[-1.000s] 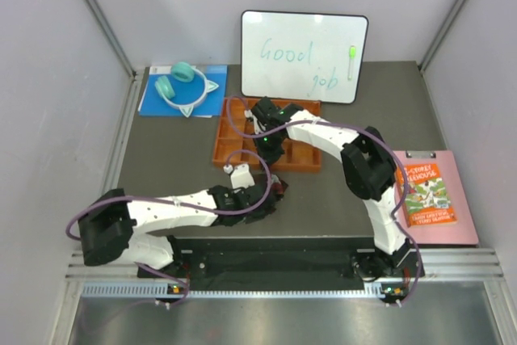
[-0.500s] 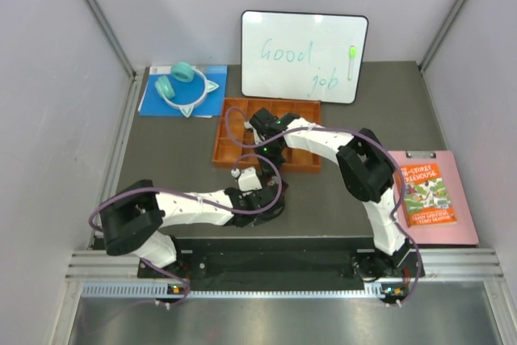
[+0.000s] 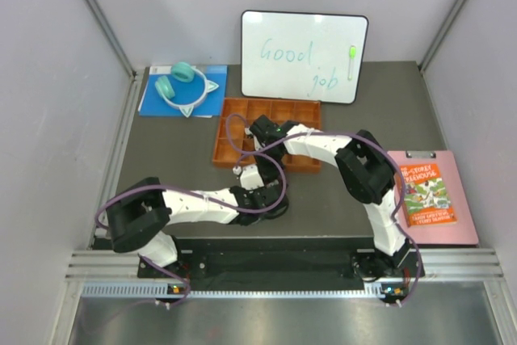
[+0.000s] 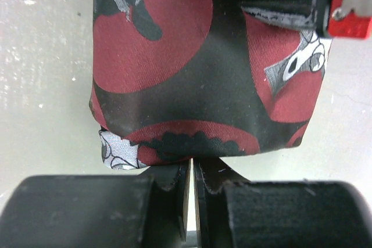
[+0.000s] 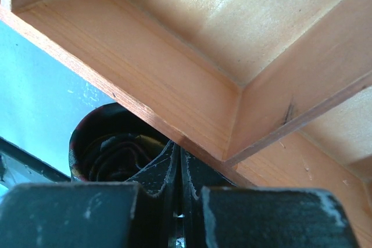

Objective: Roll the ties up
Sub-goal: Roll the tie at the center of the board.

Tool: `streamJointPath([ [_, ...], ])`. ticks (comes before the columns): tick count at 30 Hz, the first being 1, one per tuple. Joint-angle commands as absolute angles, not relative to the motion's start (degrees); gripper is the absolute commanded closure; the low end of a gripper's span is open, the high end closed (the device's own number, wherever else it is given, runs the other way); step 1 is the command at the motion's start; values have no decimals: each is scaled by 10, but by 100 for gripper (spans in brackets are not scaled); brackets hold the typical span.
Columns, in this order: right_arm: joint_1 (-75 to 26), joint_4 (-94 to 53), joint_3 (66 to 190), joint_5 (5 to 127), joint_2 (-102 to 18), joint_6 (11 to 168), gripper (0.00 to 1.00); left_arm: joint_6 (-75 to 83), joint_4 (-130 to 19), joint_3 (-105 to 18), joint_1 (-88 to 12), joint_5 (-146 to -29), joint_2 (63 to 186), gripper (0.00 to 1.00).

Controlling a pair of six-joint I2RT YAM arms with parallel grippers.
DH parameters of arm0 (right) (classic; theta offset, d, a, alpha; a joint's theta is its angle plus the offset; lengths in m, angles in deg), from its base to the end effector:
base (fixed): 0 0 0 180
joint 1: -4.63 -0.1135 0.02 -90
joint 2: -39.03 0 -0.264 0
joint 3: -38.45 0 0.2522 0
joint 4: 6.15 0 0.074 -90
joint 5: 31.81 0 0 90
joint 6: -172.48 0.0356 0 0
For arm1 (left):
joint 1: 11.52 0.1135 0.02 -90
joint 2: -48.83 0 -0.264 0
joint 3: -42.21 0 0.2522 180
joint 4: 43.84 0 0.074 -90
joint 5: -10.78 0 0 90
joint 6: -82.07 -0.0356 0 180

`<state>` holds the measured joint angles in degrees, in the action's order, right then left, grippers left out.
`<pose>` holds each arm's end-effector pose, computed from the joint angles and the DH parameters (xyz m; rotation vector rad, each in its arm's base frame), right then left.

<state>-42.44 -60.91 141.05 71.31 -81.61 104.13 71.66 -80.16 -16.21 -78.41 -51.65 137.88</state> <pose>0.2846 0.3178 0.1587 -0.7051 2.8911 0.5364 0.1227 -0.2455 0.1518 -0.4092 2.5224 -0.3177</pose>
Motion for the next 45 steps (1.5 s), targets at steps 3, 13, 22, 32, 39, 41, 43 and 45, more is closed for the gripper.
streamJointPath([
  [3,-448,-590,1384,716,-816,1070,100,708,-877,-144,-780,-490,1376,90],
  [13,-497,-575,1338,711,-802,1122,100,712,-872,-44,-785,-517,1250,90],
  [22,-510,-596,1339,703,-793,1150,100,697,-882,-52,-797,-529,1204,91],
  [32,-472,-693,1454,653,-828,1104,88,714,-920,-99,-829,-510,1206,86],
  [39,-463,-716,1505,649,-855,1091,87,736,-939,-105,-840,-510,1223,86],
  [41,-463,-709,1503,649,-860,1090,87,744,-941,-104,-845,-511,1228,86],
  [43,-463,-700,1497,649,-860,1089,87,755,-943,-104,-855,-509,1229,87],
  [45,-463,-697,1495,644,-861,1088,87,762,-956,-107,-862,-504,1228,87],
])
